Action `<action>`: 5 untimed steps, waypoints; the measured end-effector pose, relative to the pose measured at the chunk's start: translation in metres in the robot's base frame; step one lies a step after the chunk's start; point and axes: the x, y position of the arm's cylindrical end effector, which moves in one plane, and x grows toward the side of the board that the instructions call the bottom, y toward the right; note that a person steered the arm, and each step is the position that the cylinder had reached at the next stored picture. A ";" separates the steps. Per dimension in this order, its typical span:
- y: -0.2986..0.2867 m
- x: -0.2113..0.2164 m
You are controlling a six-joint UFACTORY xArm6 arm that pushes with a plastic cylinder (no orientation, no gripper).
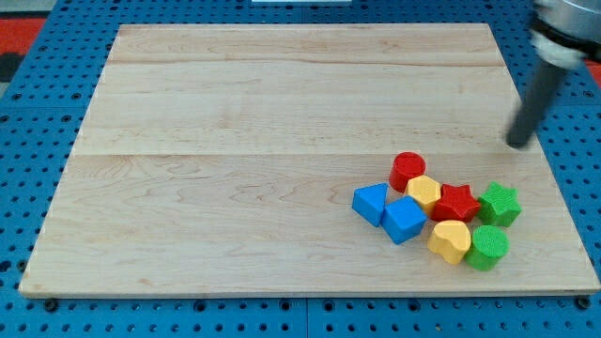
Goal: Push the green star in between the red blocks
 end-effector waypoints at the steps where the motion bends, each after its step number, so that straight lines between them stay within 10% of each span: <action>1: 0.005 0.065; 5: -0.187 0.022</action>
